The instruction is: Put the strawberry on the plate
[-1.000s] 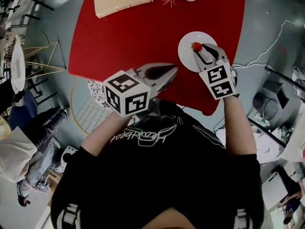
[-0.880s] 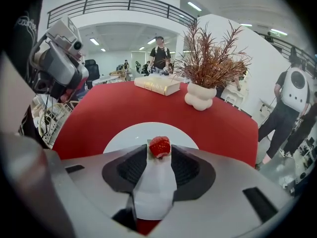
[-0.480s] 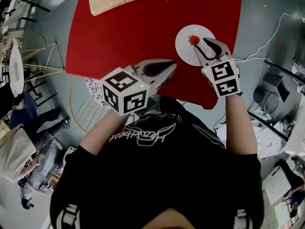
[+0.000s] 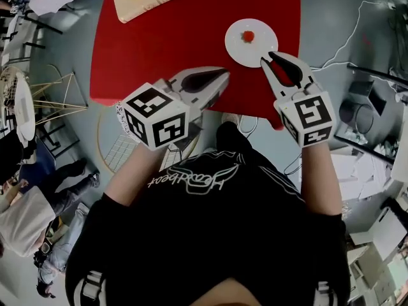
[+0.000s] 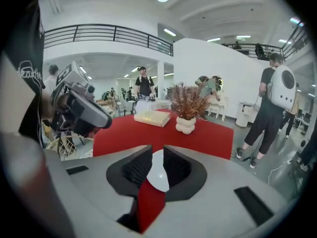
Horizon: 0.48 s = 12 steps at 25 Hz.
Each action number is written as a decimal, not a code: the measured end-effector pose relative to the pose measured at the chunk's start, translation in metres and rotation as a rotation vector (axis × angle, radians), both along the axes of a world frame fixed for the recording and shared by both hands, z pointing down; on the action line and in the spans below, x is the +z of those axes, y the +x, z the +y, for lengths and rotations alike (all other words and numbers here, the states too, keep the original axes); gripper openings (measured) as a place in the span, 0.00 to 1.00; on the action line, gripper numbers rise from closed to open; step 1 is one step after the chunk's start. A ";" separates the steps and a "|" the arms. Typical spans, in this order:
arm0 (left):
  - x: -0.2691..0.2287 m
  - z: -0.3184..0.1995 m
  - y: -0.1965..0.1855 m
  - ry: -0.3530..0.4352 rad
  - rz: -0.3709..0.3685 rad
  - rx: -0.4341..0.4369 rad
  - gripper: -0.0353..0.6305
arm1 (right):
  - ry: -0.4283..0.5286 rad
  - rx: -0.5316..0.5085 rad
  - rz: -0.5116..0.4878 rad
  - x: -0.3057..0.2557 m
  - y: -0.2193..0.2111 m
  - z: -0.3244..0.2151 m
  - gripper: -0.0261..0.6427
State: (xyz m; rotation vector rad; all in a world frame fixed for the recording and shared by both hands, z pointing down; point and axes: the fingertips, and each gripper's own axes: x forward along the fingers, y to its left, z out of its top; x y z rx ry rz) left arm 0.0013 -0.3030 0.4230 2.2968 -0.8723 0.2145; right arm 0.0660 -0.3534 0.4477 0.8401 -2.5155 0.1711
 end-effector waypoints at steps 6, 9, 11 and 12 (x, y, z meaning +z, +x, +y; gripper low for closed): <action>-0.043 0.051 0.009 0.087 -0.012 0.067 0.06 | 0.075 -0.010 -0.096 -0.058 0.006 0.072 0.08; -0.067 0.082 0.012 0.141 -0.022 0.106 0.06 | 0.057 0.022 -0.131 -0.083 0.010 0.111 0.07; -0.081 0.103 0.013 0.173 -0.027 0.125 0.06 | 0.070 0.015 -0.150 -0.096 0.012 0.139 0.06; -0.087 0.114 0.013 0.186 -0.027 0.132 0.06 | 0.080 0.012 -0.155 -0.102 0.012 0.152 0.06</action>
